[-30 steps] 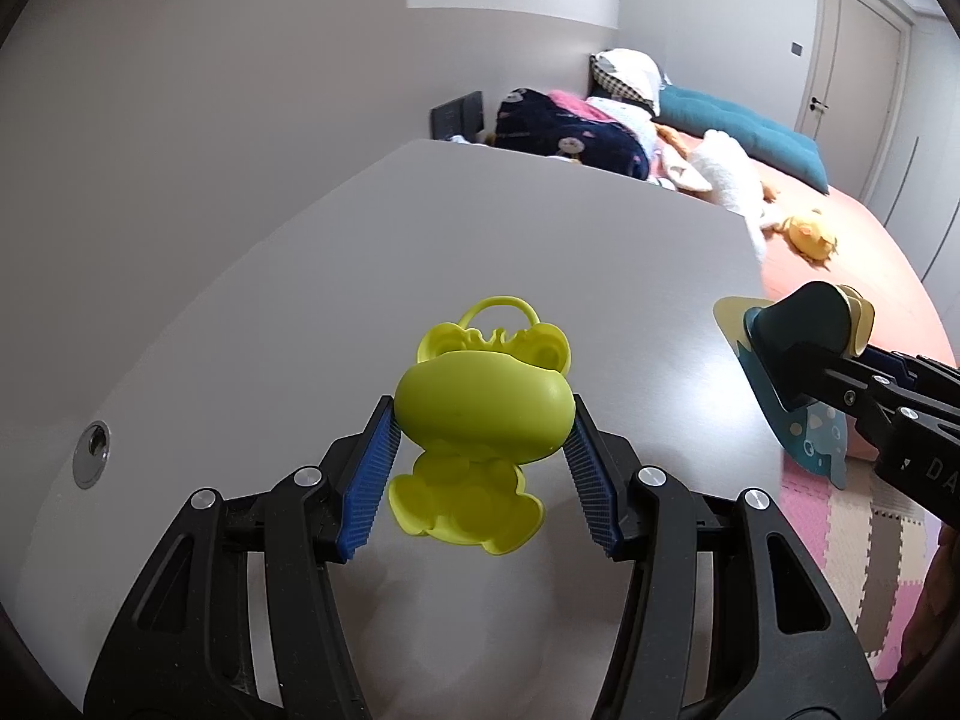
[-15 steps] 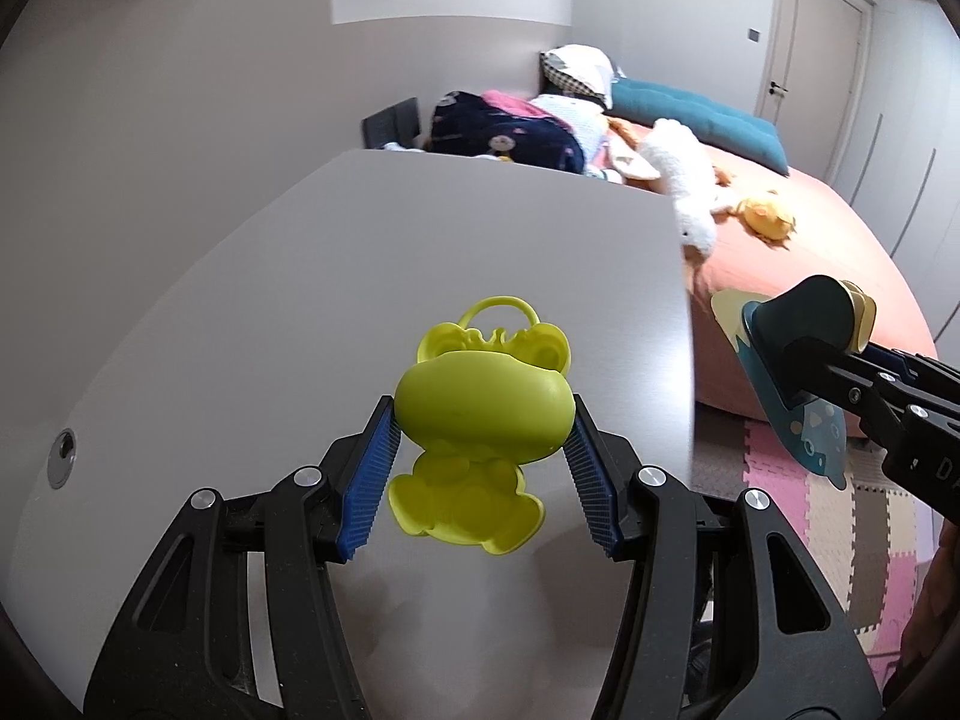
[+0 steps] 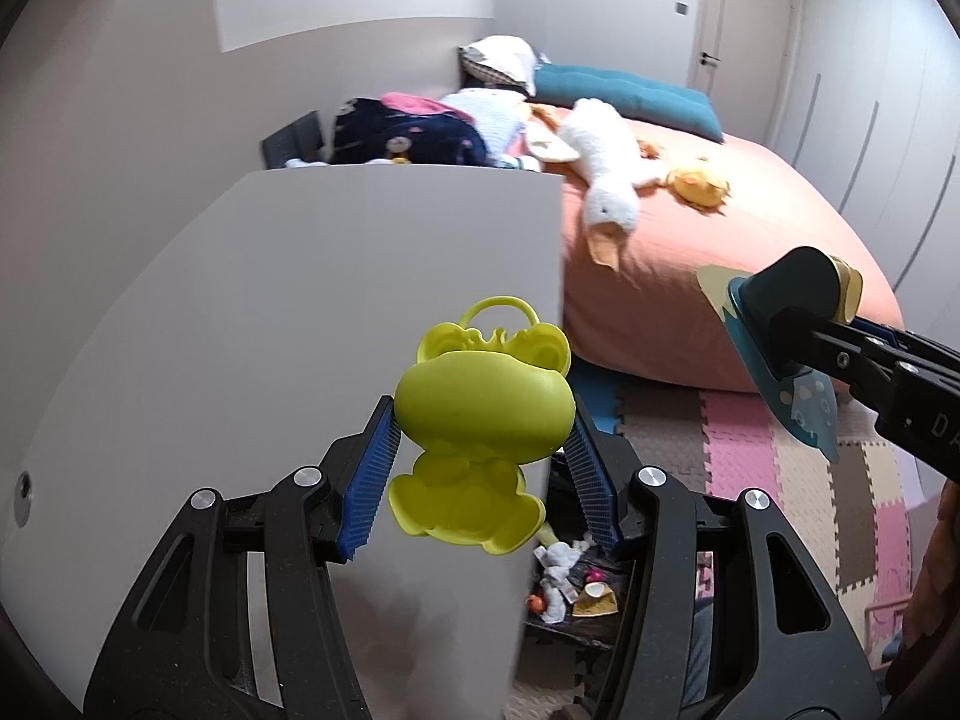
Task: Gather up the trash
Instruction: 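Lift and carry the yellow-green toy and teal cup toy over the black bin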
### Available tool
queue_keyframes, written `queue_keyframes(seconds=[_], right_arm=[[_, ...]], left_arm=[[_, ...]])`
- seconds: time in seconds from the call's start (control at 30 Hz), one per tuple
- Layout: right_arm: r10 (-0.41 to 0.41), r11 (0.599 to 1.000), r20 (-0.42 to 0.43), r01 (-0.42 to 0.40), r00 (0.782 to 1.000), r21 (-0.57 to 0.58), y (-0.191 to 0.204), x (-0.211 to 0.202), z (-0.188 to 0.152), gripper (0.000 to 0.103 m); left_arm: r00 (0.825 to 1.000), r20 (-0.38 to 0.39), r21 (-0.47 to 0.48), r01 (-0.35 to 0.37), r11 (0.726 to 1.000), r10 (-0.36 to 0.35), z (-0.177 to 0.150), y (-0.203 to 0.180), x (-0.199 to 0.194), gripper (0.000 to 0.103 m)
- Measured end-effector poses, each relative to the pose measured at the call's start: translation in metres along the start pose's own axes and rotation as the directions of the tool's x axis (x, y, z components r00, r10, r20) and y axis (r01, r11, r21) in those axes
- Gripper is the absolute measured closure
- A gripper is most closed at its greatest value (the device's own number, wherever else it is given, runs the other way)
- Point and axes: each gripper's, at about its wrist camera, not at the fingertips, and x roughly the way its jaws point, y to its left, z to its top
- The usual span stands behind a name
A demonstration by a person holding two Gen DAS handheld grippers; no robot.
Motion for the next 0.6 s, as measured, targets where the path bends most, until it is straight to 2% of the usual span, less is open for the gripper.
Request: queue_keyframes(seconds=[0.3,0.6], right_arm=[[-0.057,0.996,0.011,0.056,0.998,0.069,-0.042,-0.011,-0.002,0.066],[-0.098,0.988,0.019,0.095,0.995,0.125,-0.077,-0.02,-0.002,0.066]], left_arm=[[0.996,-0.034,0.078,0.079,0.994,-0.077,-0.001,-0.047,0.011,0.049],[0.991,-0.067,0.141,0.128,0.982,-0.12,-0.005,-0.078,0.02,0.049]])
